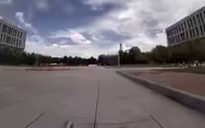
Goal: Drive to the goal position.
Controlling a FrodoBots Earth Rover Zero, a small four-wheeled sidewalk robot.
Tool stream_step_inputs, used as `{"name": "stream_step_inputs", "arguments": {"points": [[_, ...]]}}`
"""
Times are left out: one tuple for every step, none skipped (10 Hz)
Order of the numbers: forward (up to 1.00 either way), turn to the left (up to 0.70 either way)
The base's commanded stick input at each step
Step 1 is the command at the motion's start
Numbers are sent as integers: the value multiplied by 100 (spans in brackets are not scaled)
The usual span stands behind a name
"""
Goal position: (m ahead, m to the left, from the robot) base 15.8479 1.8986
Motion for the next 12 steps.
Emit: {"name": "stream_step_inputs", "arguments": {"points": [[100, 3], [100, 3], [100, 3], [100, 3], [100, 3], [100, 3], [100, 3], [100, 3], [100, 3], [100, 3], [100, 3], [100, 3]]}}
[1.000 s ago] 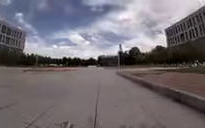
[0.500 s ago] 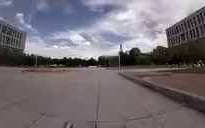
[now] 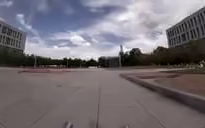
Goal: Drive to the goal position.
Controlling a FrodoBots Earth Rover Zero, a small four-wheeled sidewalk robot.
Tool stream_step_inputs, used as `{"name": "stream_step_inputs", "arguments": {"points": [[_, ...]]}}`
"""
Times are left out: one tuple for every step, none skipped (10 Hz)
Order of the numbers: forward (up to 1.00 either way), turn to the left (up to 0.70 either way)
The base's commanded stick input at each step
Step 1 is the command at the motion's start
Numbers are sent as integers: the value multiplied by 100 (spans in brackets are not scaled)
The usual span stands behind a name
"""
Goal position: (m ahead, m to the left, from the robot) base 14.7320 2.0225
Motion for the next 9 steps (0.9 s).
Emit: {"name": "stream_step_inputs", "arguments": {"points": [[100, 3], [100, 3], [100, 3], [100, 3], [100, 3], [100, 3], [100, 3], [100, 3], [100, 3]]}}
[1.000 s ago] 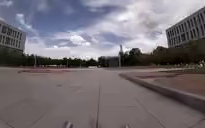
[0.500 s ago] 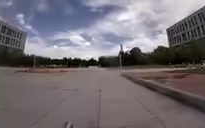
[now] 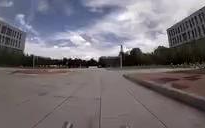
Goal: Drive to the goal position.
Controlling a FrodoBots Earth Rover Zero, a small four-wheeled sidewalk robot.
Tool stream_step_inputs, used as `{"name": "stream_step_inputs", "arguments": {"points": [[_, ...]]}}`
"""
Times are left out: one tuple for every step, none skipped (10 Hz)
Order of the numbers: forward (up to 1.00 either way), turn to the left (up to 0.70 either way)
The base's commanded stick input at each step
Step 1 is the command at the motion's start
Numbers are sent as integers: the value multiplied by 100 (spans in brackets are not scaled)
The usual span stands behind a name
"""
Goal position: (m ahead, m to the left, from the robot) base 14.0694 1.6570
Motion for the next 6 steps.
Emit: {"name": "stream_step_inputs", "arguments": {"points": [[100, 3], [100, 3], [100, 3], [100, 3], [100, 3], [100, 3]]}}
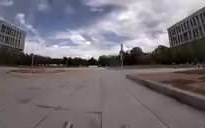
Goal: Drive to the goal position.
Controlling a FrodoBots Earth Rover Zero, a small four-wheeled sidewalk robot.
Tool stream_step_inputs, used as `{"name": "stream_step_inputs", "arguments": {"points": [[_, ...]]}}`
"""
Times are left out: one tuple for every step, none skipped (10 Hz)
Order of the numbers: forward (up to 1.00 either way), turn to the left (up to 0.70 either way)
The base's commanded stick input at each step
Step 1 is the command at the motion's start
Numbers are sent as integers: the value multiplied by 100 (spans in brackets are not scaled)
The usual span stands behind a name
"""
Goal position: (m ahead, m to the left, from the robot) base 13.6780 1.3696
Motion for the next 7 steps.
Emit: {"name": "stream_step_inputs", "arguments": {"points": [[100, 3], [100, 3], [100, 3], [100, 3], [100, 3], [100, 3], [100, 3]]}}
